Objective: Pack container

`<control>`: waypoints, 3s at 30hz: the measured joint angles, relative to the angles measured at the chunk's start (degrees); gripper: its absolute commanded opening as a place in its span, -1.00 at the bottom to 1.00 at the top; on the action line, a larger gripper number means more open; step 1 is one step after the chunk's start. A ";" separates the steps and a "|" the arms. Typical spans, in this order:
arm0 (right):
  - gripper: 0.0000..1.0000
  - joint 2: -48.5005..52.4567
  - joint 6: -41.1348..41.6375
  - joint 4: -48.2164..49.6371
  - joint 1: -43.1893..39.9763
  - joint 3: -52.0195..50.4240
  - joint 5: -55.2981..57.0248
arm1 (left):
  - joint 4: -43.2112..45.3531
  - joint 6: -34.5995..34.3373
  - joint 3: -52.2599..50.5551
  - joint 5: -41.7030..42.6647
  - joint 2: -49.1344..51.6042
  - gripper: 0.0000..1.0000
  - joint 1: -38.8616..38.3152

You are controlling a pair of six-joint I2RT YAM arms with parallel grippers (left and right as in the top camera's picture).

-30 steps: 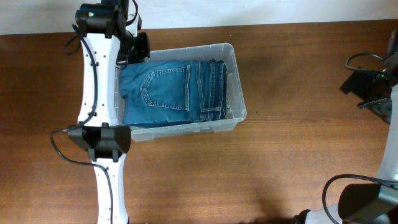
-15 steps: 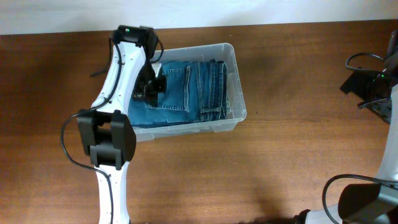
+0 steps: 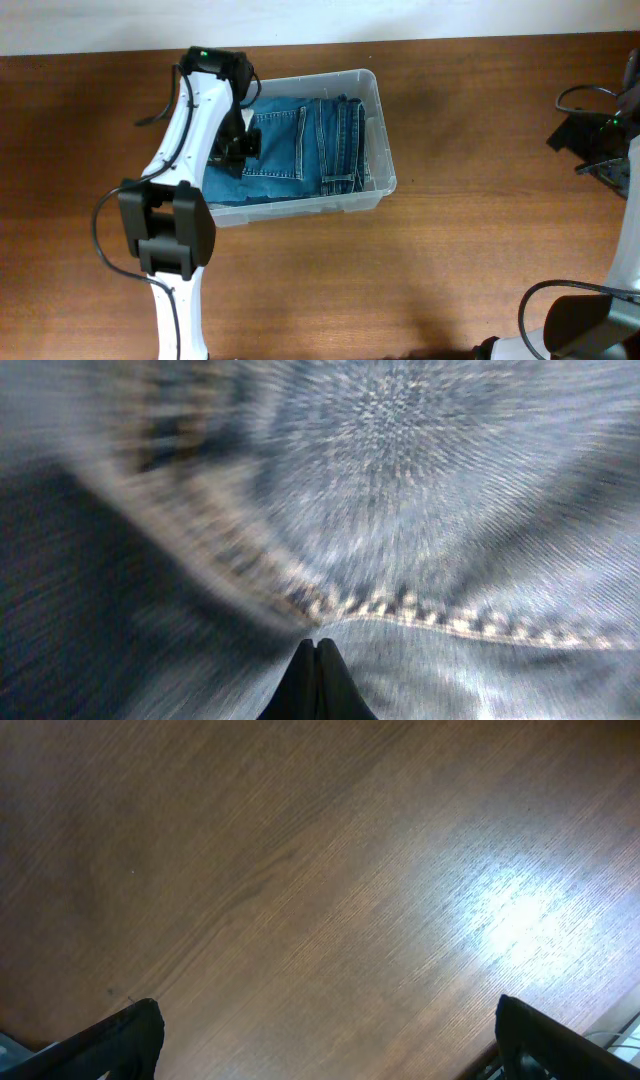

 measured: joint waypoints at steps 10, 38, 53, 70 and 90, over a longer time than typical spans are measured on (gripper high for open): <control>0.97 0.00 -0.04 0.00 0.00 0.00 0.00 | -0.11 0.07 -0.39 -4.33 -14.34 -0.99 0.83; 0.97 0.00 -0.04 0.00 0.00 0.00 0.00 | 21.14 -0.33 -28.28 -3.56 -13.90 -0.99 5.14; 0.97 0.00 0.00 -0.02 0.00 0.00 0.00 | 27.78 -3.13 -9.70 1.88 -13.68 -0.99 -6.88; 0.97 0.00 -0.02 0.00 0.00 0.00 0.00 | 37.68 -4.59 -8.44 2.08 -0.33 -0.99 -17.66; 0.97 0.00 0.00 0.00 0.00 0.00 0.00 | 40.35 -4.59 8.00 -1.46 8.96 -0.99 -18.75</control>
